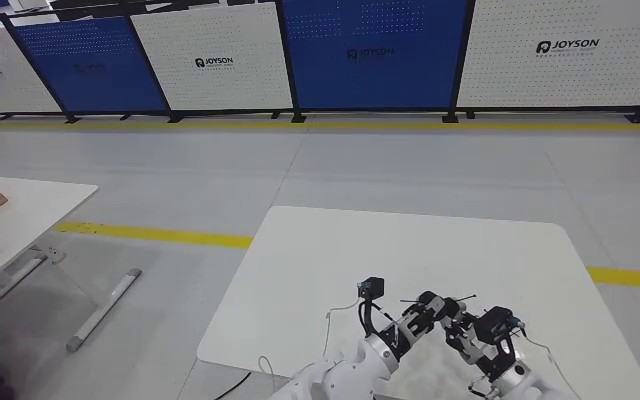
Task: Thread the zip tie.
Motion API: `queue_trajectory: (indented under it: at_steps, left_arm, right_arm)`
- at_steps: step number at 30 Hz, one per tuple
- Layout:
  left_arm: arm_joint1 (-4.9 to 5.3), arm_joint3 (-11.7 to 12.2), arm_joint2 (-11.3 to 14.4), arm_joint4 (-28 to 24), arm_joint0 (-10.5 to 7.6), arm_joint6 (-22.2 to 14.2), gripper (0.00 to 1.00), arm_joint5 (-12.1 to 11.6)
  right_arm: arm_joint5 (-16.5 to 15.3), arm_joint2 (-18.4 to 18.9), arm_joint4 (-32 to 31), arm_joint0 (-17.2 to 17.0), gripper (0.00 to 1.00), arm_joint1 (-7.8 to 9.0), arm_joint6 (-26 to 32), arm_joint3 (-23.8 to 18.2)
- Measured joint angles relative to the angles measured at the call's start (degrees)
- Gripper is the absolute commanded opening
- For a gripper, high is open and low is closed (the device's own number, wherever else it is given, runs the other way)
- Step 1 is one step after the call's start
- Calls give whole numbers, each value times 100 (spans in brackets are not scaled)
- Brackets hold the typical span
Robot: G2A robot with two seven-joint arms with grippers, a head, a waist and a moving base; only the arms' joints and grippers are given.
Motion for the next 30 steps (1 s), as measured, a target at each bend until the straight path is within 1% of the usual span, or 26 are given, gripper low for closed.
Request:
queue_trajectory:
  at_steps: [5,7,11,12,13,15,16,17,24,30]
  left_arm:
    - [-4,12,8,22,11,-26,0,-11]
    - [-4,13,12,35,15,-42,0,-9]
    - [-9,16,22,48,12,-72,0,16]
    - [-10,17,22,48,10,-75,0,19]
    - [-11,18,23,47,9,-77,0,22]
    - [-14,23,22,41,9,-80,0,27]
    - [-15,24,21,39,8,-80,0,27]
    - [-17,25,20,37,8,-79,0,27]
    - [-25,36,2,28,7,-47,0,16]
    - [-11,-42,-74,26,72,3,0,-110]
  right_arm:
    - [0,16,7,-11,27,1,-18,-12]
    - [0,21,2,-15,24,1,-26,-13]
    - [1,30,-11,-22,22,-1,-39,-19]
    - [1,33,-12,-24,20,-2,-44,-21]
    - [1,37,-12,-26,15,-3,-49,-22]
    - [1,46,-13,-30,12,-5,-55,-24]
    - [0,49,-15,-33,2,-5,-54,-24]
    - [0,54,-19,-35,0,-6,-50,-24]
    - [0,69,-39,-45,0,-10,-55,-17]
    - [-1,133,-16,-59,0,-19,-35,46]
